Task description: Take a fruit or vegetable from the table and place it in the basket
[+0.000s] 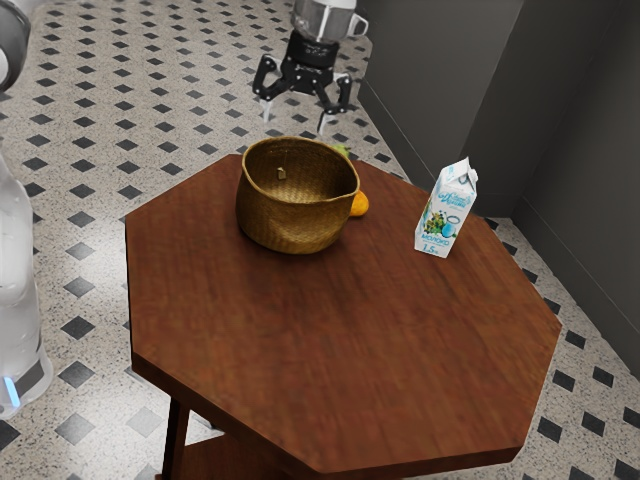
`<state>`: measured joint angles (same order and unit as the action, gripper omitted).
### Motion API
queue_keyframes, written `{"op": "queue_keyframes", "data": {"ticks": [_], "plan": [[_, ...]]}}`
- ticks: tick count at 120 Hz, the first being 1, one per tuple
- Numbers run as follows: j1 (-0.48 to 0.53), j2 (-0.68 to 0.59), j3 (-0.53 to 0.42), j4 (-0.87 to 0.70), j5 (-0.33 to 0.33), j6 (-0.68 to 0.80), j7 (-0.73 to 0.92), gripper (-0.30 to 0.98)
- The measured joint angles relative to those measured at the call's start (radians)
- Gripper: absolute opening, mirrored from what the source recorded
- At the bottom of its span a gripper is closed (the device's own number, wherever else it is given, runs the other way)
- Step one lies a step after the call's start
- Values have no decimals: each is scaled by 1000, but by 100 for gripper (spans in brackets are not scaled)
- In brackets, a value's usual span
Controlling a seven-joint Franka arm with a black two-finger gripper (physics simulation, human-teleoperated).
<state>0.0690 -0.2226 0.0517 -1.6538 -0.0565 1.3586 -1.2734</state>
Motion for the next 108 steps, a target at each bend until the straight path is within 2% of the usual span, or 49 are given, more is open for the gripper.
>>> {"op": "queue_keyframes", "data": {"ticks": [15, 28, 38, 51, 76, 97, 108], "plan": [[4, 5, 2, 21, -1, -23, 25, 69], [93, -5, 40, 29, 2, -26, 37, 69], [115, 6, 77, 28, 9, -44, 45, 69], [137, 36, 99, 29, 60, -44, 60, 69], [337, 73, 105, 46, 90, 32, 122, 69], [431, 251, 105, 217, 89, 61, 187, 69], [447, 311, 108, 231, 58, 97, 218, 69]]}}
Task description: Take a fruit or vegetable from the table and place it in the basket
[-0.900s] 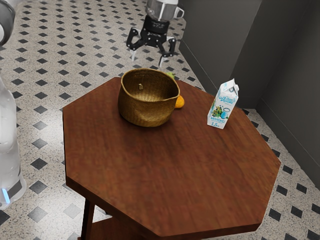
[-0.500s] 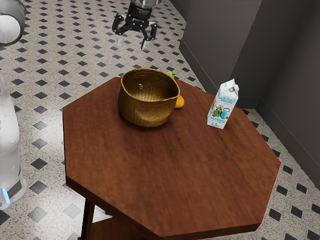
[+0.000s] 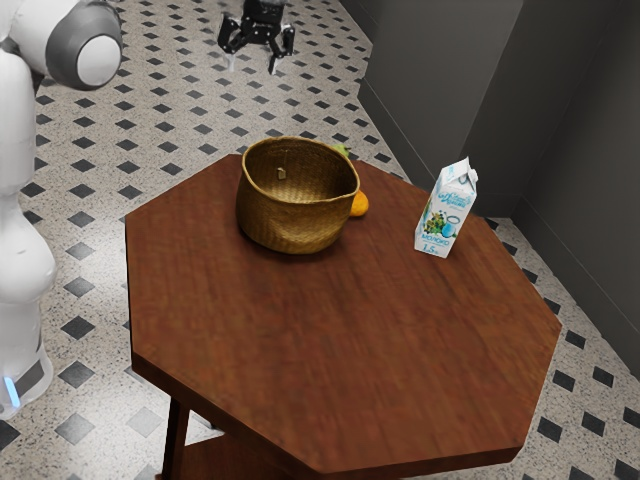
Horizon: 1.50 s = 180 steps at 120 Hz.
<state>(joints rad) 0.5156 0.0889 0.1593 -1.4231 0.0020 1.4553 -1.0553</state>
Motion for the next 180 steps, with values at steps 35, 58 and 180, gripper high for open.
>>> {"op": "queue_keyframes", "data": {"ticks": [35, 58, 180], "plan": [[-47, 19, 5, -240, -87, 309, 136, 69], [-24, 37, 21, -294, -122, 406, 211, 69], [-17, 167, 14, -333, -262, 560, 381, 69]]}}
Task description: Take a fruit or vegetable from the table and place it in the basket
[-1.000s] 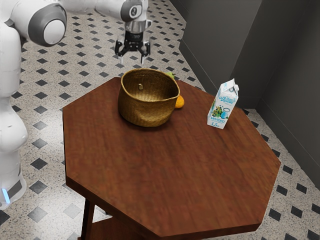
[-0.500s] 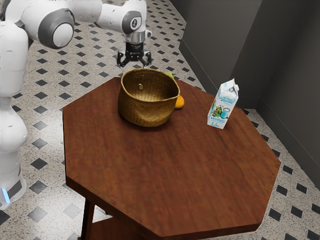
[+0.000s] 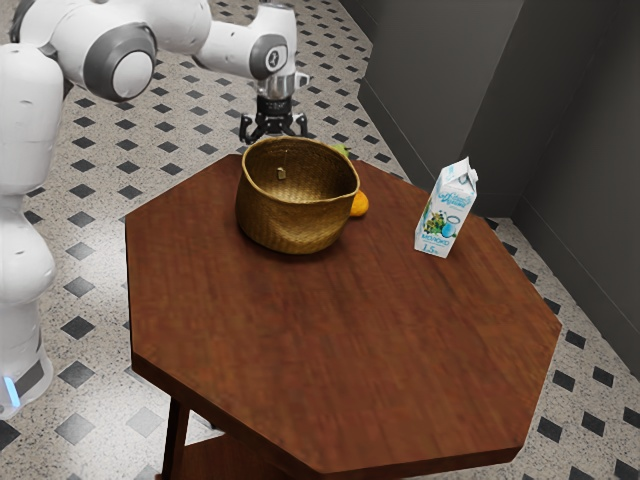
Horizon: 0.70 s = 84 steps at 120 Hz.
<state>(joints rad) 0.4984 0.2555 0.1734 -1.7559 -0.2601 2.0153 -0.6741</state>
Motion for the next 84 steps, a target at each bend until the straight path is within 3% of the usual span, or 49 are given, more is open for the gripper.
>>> {"op": "queue_keyframes", "data": {"ticks": [44, 72, 84], "plan": [[-1, 31, 0, -9, -17, 10, 13, 66], [-15, -10, 0, -21, -3, 5, -1, 24], [-34, -98, 0, -55, 28, 0, -17, 20]]}}
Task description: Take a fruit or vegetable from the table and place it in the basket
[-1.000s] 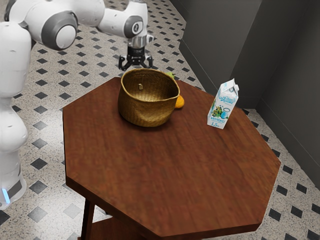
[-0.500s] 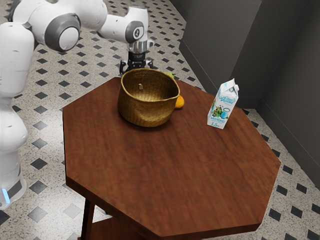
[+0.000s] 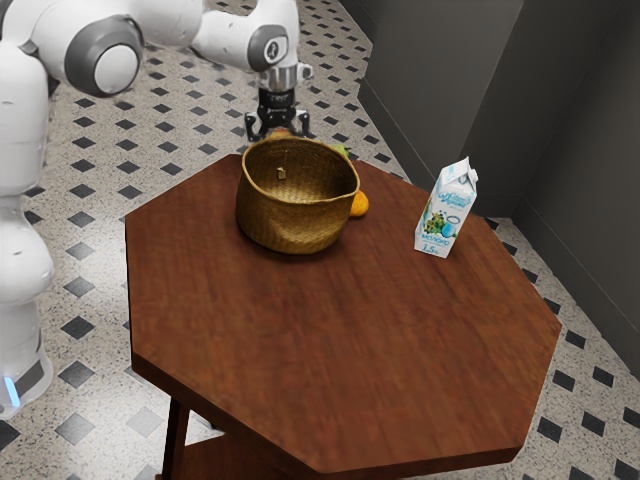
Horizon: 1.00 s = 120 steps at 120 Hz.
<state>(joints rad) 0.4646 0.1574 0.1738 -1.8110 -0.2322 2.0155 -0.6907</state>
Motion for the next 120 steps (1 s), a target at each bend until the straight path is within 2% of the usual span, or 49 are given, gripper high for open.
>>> {"op": "queue_keyframes", "data": {"ticks": [20, 32, 50, 83, 102, 110, 120], "plan": [[-51, -281, 1, -68, 79, -30, -34, 26], [-153, -482, -22, -146, 112, -83, -78, 27], [-205, -599, -118, -206, 130, -151, -152, 27], [-214, -581, -181, -244, 135, -197, -278, 26], [-158, -460, -183, -178, 136, -205, -319, 26], [-157, -439, -183, -167, 134, -205, -331, 42], [-152, -427, -175, -172, 121, -202, -347, 54]]}}
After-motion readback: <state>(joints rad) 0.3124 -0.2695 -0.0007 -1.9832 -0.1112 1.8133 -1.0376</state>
